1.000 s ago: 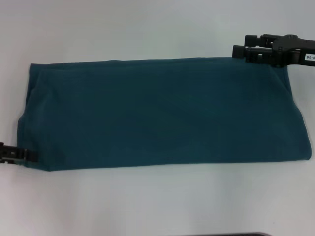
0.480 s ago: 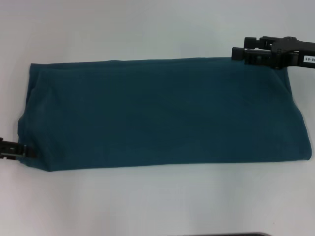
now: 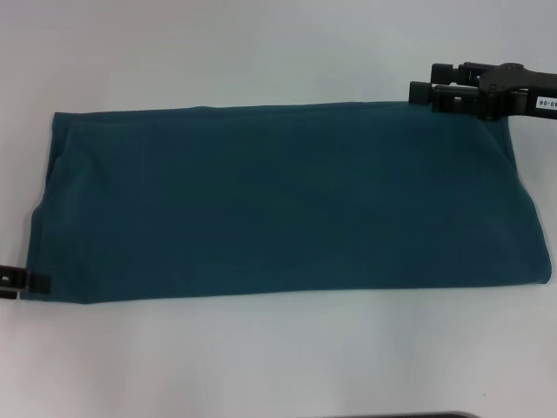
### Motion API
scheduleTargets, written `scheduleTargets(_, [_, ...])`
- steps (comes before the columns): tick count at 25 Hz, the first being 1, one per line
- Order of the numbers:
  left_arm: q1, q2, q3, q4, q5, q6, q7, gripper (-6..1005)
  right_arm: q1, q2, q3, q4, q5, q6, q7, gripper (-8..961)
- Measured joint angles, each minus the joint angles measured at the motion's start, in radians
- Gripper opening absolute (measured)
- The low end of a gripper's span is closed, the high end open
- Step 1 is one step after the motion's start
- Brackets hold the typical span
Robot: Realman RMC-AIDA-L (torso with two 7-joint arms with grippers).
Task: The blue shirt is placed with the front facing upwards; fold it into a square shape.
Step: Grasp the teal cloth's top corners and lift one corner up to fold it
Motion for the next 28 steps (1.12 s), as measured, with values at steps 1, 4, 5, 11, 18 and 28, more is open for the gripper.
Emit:
scheduleTargets(1, [0.000, -0.001, 0.000, 0.000, 0.003, 0.000, 0.000, 731, 0.000, 0.000, 0.000, 0.000, 0.000, -0.001, 0.000, 779])
scheduleTargets(4, [0.000, -0.005, 0.000, 0.000, 0.014, -0.002, 0.000, 731, 0.002, 0.000, 0.000, 0.000, 0.001, -0.003, -0.001, 778])
scheduleTargets(5, [0.000, -0.005, 0.001, 0.002, 0.015, -0.002, 0.000, 732, 0.002, -0.001, 0.000, 0.000, 0.001, -0.003, -0.001, 778])
scheduleTargets(11, [-0.001, -0.004, 0.000, 0.011, 0.035, -0.009, -0.002, 733, 0.004, -0.001, 0.000, 0.000, 0.001, -0.003, -0.001, 779])
scheduleTargets(18, [-0.023, -0.004, 0.013, 0.040, 0.040, -0.024, 0.000, 732, 0.001, -0.002, 0.002, 0.000, 0.001, -0.003, -0.001, 778])
scheduleTargets(28, [-0.049, -0.007, 0.039, 0.057, 0.040, -0.042, -0.001, 729, -0.002, -0.002, 0.003, -0.001, 0.001, -0.003, -0.001, 778])
